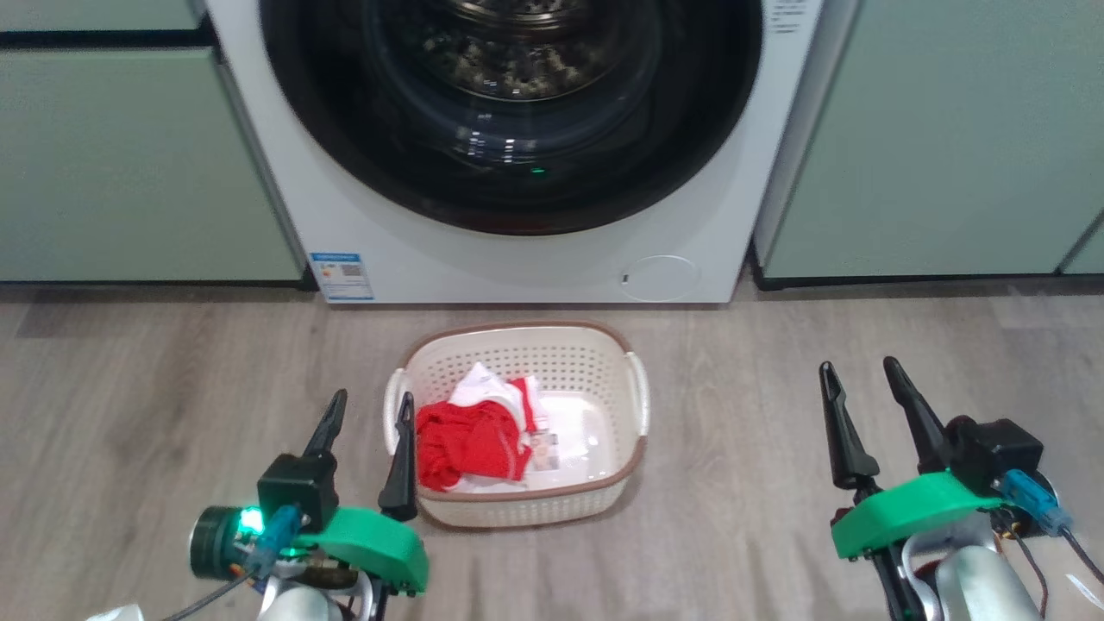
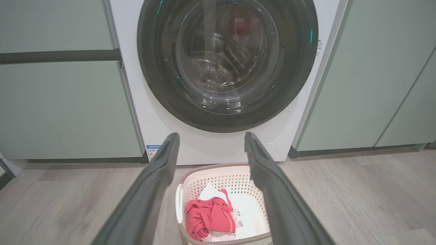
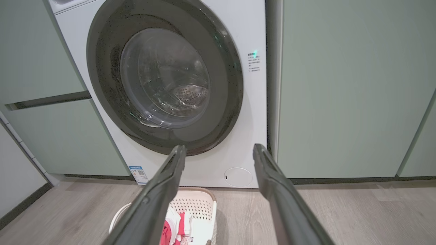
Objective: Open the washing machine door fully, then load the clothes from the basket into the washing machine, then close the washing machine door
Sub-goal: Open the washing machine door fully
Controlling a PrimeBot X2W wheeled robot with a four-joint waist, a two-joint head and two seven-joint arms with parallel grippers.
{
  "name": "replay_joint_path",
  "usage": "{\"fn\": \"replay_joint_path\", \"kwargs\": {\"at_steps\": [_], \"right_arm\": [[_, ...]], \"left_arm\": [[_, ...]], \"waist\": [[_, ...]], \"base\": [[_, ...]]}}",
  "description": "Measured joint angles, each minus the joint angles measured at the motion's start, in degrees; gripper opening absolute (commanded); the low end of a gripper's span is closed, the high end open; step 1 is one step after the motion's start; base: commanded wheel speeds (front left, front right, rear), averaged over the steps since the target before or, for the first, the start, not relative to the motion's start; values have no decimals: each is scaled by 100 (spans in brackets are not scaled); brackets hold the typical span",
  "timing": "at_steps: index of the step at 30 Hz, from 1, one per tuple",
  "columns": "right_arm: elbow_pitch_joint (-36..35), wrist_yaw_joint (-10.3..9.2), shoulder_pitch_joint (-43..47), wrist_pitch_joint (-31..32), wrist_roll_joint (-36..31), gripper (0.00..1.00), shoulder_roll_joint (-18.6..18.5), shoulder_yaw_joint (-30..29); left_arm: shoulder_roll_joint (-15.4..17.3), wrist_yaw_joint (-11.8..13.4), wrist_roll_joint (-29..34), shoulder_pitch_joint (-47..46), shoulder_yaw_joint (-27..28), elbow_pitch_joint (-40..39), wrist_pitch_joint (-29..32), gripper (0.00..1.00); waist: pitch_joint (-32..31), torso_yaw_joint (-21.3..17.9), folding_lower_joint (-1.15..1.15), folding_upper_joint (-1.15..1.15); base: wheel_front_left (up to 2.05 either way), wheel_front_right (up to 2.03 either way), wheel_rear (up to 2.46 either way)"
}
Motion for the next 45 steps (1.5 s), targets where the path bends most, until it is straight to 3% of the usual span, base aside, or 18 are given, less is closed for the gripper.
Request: {"fn": "replay_joint_path", "kwargs": {"at_steps": [17,20,24,45], "right_arm": [[53,0,-48,0,1,100,-5,-40],[63,0,-49,0,1,100,-7,-45],[86,0,-49,0,1,100,-38,-89],[108,0,-53,0,52,100,-35,-78]], "left_arm": [[-13,-40,111,-1,-21,-12,0,100],[-13,107,568,-18,-55,-103,-1,100],[-70,167,578,-16,-108,-145,-1,100],[-59,202,577,-13,-92,-129,-1,100]], "waist": [[-25,7,0,0],[-24,6,0,0],[-26,-4,0,0],[-82,-32,0,0]], "base": [[123,123,-246],[109,109,-219],[82,82,-164],[11,11,-22]]}}
